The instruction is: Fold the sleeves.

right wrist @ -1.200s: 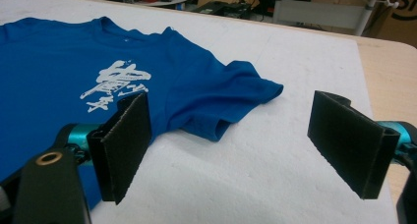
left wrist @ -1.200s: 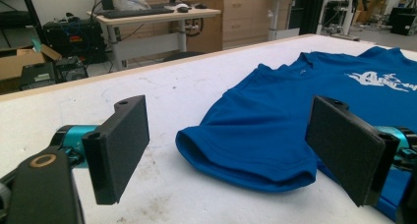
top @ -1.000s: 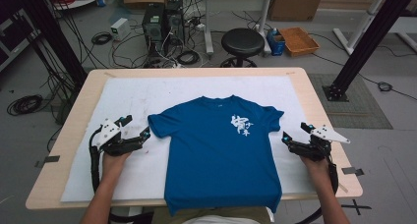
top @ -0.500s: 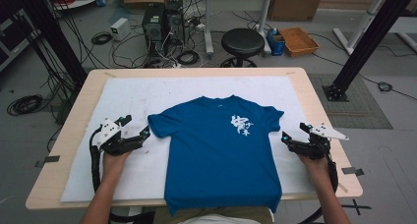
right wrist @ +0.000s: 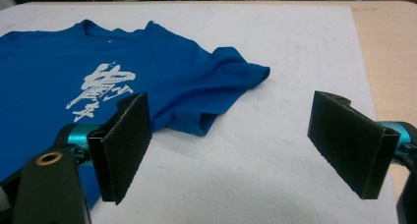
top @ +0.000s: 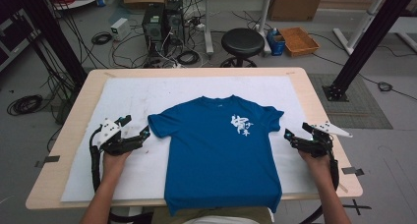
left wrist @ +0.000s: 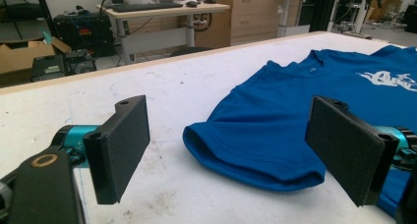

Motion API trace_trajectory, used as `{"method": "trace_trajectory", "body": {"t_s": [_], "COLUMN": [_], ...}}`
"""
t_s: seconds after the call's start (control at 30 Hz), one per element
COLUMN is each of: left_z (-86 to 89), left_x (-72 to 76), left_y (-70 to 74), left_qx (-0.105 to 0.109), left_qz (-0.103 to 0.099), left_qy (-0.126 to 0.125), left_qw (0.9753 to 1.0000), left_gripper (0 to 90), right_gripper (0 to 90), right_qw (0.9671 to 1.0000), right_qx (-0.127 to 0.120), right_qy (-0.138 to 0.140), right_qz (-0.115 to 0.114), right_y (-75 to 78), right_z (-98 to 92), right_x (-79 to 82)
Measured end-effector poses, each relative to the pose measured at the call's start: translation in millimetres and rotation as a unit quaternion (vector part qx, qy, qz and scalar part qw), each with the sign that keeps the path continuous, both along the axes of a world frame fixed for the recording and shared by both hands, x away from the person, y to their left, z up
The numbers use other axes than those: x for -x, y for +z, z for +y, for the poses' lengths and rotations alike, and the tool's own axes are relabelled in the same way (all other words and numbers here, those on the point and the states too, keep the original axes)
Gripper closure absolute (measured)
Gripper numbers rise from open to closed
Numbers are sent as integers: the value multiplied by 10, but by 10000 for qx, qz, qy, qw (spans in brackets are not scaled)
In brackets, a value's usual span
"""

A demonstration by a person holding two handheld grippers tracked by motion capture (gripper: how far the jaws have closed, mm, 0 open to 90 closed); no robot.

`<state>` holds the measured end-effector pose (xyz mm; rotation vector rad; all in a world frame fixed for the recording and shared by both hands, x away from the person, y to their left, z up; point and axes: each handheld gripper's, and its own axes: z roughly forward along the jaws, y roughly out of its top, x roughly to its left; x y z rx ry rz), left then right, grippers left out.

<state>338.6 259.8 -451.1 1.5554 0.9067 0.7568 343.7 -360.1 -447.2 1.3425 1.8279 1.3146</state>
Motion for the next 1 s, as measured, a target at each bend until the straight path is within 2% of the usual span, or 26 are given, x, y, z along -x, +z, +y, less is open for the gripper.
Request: {"method": "trace_trajectory", "body": {"t_s": [0.1,0.13,0.2,0.23,0.27,0.37,0.4,0.5,0.53,0.63,0.67,0.7,0.73,0.77,0.8,0.83,0.87,0.9,0.97,1.0], "left_z": [8,10,8,8,6,6,9,10,15,16,16,17,15,15,10,10,7,7,6,5], "left_x": [-4,-6,-6,-6,-6,-5,-5,-5,-8,-10,-10,-11,-11,-10,-10,-10,-9,-9,-11,-12], "left_y": [0,-1,-1,-1,0,-1,0,0,0,0,0,0,0,0,0,0,0,0,1,1], "left_qx": [40,62,55,55,47,57,42,53,65,86,90,92,82,71,60,60,50,50,39,42], "left_qz": [21,42,43,43,35,37,35,46,41,56,61,66,64,65,68,68,68,68,69,79], "left_qy": [11,40,38,38,26,31,20,32,30,46,49,50,55,49,46,46,49,49,52,67], "left_qw": [10000,10000,10000,10000,10000,10000,10000,10000,10000,9999,9999,9999,9999,9999,9999,9999,10000,10000,10000,9999], "left_gripper": [171,170,171,170,171,171,171,171,170,171,171,171,171,171,173,173,173,174,175,175], "right_gripper": [163,163,163,163,163,163,163,163,163,164,164,164,169,202,251,251,307,307,360,437], "right_qw": [10000,9999,9997,9997,9994,9991,9992,9994,9993,9991,9989,9989,9968,9943,9931,9931,9910,9910,9895,9858], "right_qx": [-61,-116,-215,-215,-244,-231,-123,-120,-145,51,94,94,188,311,346,346,373,373,367,596], "right_qy": [-41,-61,-46,-46,25,89,45,-109,-314,-413,-443,-443,-563,-618,-621,-621,-620,-620,-577,-514], "right_qz": [29,29,-93,-93,-239,-337,-366,-312,-163,21,124,124,533,811,933,933,1124,1124,1271,1484], "right_y": [15,75,175,175,274,355,419,456,457,388,357,357,251,183,147,147,74,74,51,26], "right_z": [-8,-1,18,18,57,97,129,155,189,252,264,264,292,310,315,315,324,324,350,430], "right_x": [-20,-50,-67,-67,-69,-84,-137,-228,-363,-532,-569,-569,-668,-725,-755,-755,-824,-824,-873,-928]}}
